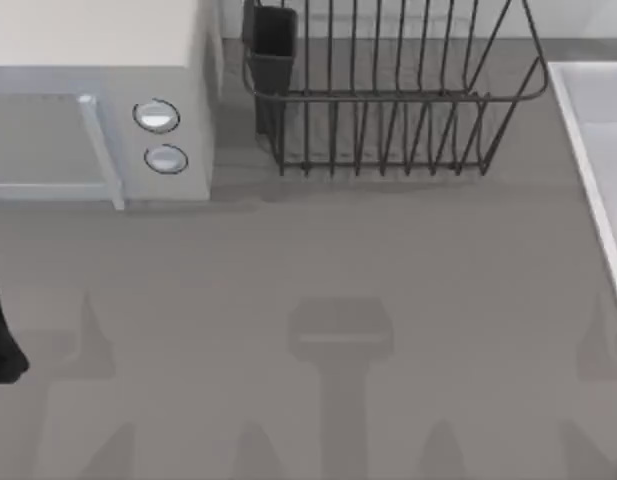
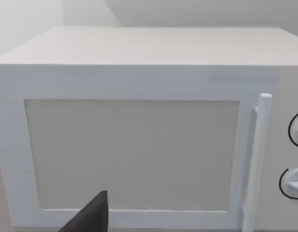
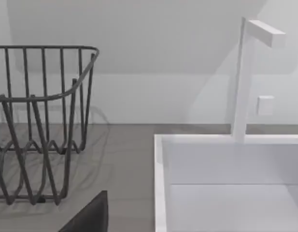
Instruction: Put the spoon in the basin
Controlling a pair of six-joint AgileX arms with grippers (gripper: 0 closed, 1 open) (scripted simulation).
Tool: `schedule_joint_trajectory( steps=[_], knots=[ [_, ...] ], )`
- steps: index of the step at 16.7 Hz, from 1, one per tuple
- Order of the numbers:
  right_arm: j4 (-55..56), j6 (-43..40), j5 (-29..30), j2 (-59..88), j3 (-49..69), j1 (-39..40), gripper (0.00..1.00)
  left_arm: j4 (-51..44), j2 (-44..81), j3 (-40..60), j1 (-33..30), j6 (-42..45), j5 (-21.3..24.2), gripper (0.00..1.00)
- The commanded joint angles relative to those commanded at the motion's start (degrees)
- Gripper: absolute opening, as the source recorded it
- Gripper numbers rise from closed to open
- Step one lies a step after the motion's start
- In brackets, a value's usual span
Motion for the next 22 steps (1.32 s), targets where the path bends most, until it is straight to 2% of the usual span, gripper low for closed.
schedule_joint_trajectory(
  steps=[4, 8, 11, 18, 22],
  knots=[
    [-1.17, -1.75, 0.10, 1.44, 1.06, -0.43, 1.00, 0.00, 0.00, 0.00, 0.00, 0.00, 0.00, 1.00],
    [-7.90, -12.55, 0.23, 9.72, 6.73, -2.39, 1.00, 0.00, 0.00, 0.00, 0.00, 0.00, 0.00, 1.00],
    [-15.90, -26.96, 0.17, 19.45, 12.75, -4.40, 1.00, 0.00, 0.00, 0.00, 0.00, 0.00, 0.00, 1.00],
    [-38.49, -70.97, 0.19, 46.78, 28.20, -9.98, 1.00, 0.00, 0.00, 0.00, 0.00, 0.00, 0.00, 1.00],
    [-49.77, -91.97, 0.33, 60.48, 36.44, -12.93, 1.00, 0.00, 0.00, 0.00, 0.00, 0.00, 0.00, 1.00]
  ],
)
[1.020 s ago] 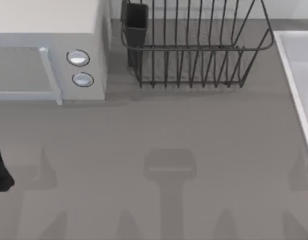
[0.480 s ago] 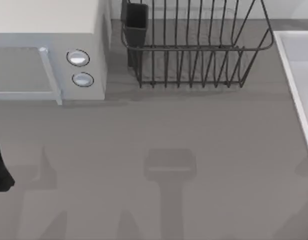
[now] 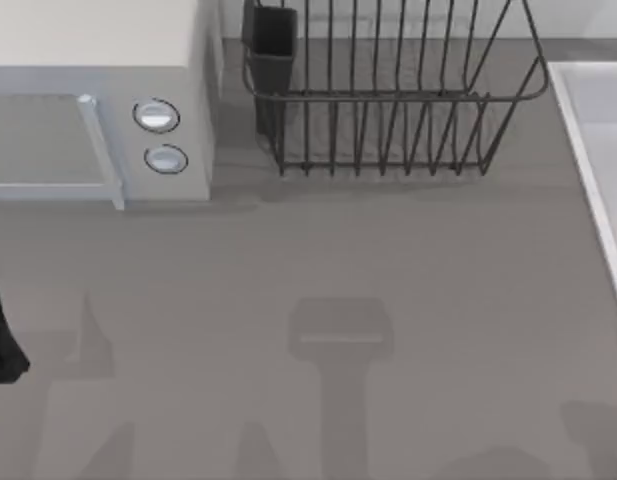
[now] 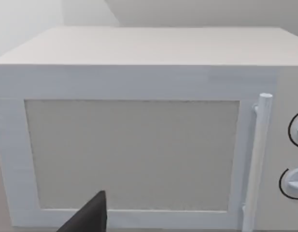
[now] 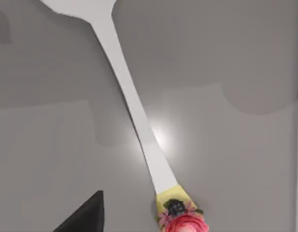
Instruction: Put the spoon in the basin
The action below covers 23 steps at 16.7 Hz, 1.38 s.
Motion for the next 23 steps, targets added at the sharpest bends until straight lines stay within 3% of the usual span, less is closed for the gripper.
schedule_joint_trajectory(
  steps=[4, 8, 16, 23],
  knots=[
    [-7.97, -14.97, 0.02, 9.79, 6.71, -2.20, 1.00, 0.00, 0.00, 0.00, 0.00, 0.00, 0.00, 1.00],
    [-11.69, -22.70, -0.02, 14.42, 10.30, -3.29, 1.00, 0.00, 0.00, 0.00, 0.00, 0.00, 0.00, 1.00],
    [-9.67, -22.97, -0.04, 15.59, 9.03, -3.15, 1.00, 0.00, 0.00, 0.00, 0.00, 0.00, 0.00, 1.00],
    [10.23, -22.82, -0.05, 24.72, -1.26, -3.20, 1.00, 0.00, 0.00, 0.00, 0.00, 0.00, 0.00, 1.00]
  ],
)
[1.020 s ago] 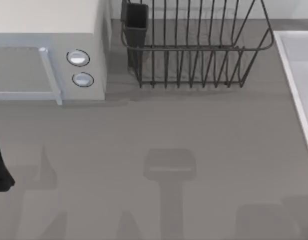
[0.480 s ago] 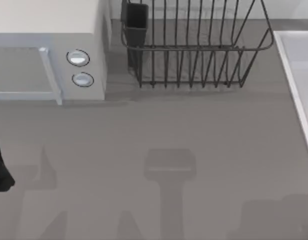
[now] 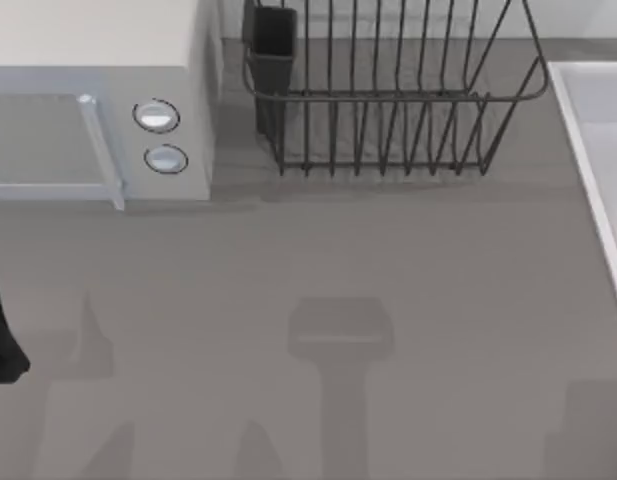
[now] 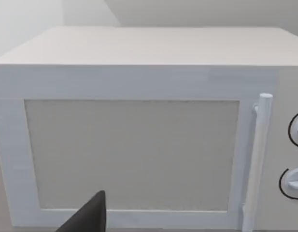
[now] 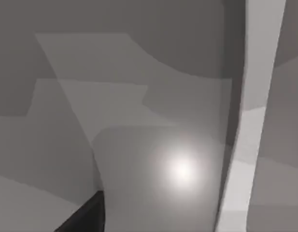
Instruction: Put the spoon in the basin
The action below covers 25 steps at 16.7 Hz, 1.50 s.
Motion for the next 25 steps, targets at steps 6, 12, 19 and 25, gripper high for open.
schedule_joint_trajectory(
  steps=[6, 12, 19, 25],
  knots=[
    [6.18, 0.00, 0.00, 3.07, -3.43, -0.04, 1.00, 0.00, 0.00, 0.00, 0.00, 0.00, 0.00, 1.00],
    [6.18, 0.00, 0.00, 3.07, -3.43, -0.04, 0.70, 0.00, 0.00, 0.00, 0.00, 0.00, 0.00, 1.00],
    [6.18, 0.00, 0.00, 3.07, -3.43, -0.04, 0.17, 0.00, 0.00, 0.00, 0.00, 0.00, 0.00, 1.00],
    [6.18, 0.00, 0.00, 3.07, -3.43, -0.04, 0.00, 0.00, 0.00, 0.00, 0.00, 0.00, 0.00, 1.00]
  ],
)
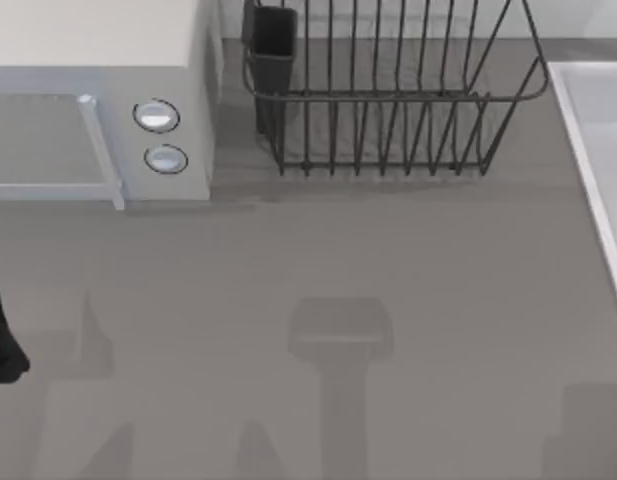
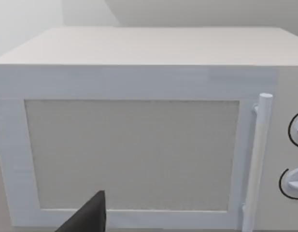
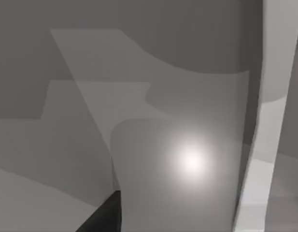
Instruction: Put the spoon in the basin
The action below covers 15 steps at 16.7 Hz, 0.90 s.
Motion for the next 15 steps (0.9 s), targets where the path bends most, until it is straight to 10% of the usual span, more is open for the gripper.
schedule_joint_trajectory(
  steps=[15],
  knots=[
    [-28.64, 1.60, 1.63, -11.98, 16.57, 0.16, 0.00, 0.00, 0.00, 0.00, 0.00, 0.00, 0.00, 1.00]
  ],
)
